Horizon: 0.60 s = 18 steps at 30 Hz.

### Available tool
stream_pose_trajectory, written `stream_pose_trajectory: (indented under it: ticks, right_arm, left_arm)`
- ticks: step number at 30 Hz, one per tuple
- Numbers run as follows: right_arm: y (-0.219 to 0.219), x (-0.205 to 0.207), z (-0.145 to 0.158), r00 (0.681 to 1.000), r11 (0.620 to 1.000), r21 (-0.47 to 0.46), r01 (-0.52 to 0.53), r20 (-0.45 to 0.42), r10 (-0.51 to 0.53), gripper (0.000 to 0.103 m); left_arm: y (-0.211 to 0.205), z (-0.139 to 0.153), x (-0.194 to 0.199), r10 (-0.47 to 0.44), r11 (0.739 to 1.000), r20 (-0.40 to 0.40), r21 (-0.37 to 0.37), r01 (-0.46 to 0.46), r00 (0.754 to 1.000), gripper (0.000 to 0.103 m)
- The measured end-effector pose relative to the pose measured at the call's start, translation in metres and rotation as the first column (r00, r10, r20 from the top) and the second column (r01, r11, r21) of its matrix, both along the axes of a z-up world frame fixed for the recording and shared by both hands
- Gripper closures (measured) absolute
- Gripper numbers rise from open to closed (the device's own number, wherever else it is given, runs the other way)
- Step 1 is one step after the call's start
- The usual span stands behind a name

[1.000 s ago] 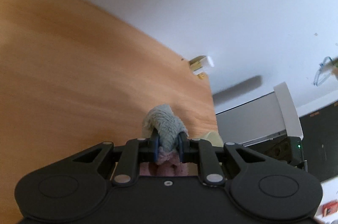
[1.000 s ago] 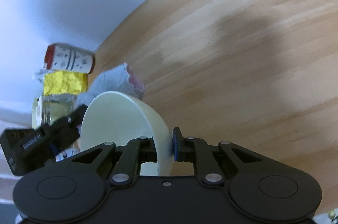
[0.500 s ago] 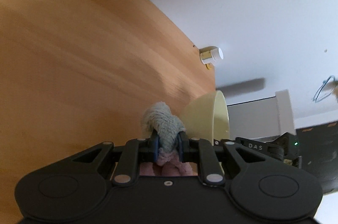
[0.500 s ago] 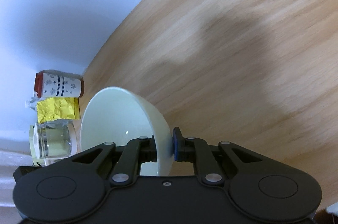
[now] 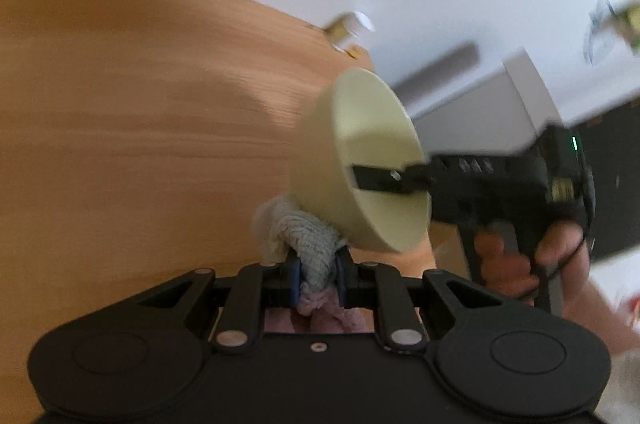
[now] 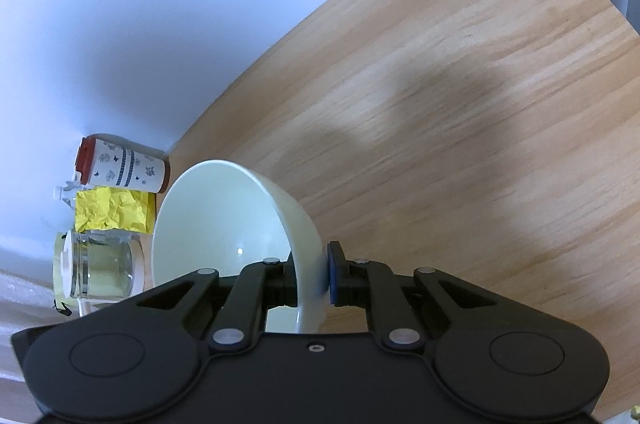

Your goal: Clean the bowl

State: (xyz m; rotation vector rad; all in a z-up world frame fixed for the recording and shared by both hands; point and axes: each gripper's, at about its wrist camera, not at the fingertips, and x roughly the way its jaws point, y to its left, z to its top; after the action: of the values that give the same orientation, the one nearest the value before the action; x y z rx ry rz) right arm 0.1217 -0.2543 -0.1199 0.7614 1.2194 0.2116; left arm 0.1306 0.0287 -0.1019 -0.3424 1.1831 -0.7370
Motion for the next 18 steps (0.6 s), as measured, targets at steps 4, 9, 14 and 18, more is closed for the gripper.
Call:
stream_pose_trajectory:
  ticks: [4,9,14,18]
  right_arm:
    - [0.001,0.001,0.005,1.0,0.999,-0.031,-0.013,0.027,0.013,0.09]
    - [0.002,0.004,0.011,0.997,0.997,-0.049,-0.052,0.056,0.055,0.09]
    - [0.009,0.006,0.017,0.993,0.994,-0.074,-0.082,0.082,0.088,0.09]
    - [0.011,0.006,0.019,0.992,0.993,-0.077,-0.084,0.088,0.09,0.09]
  left_arm:
    - [-0.019,0.015,-0.006,-0.108,0.993,0.072,0.058,0.104,0.992,0.087]
    - [-0.039,0.029,-0.014,-0.219,0.975,0.141,0.07,0.21,0.966,0.087]
    - [-0.048,0.022,-0.019,-0.231,0.972,0.151,0.067,0.223,0.961,0.087]
    - [-0.061,0.019,-0.022,-0.217,0.976,0.19,0.072,0.207,0.957,0.087]
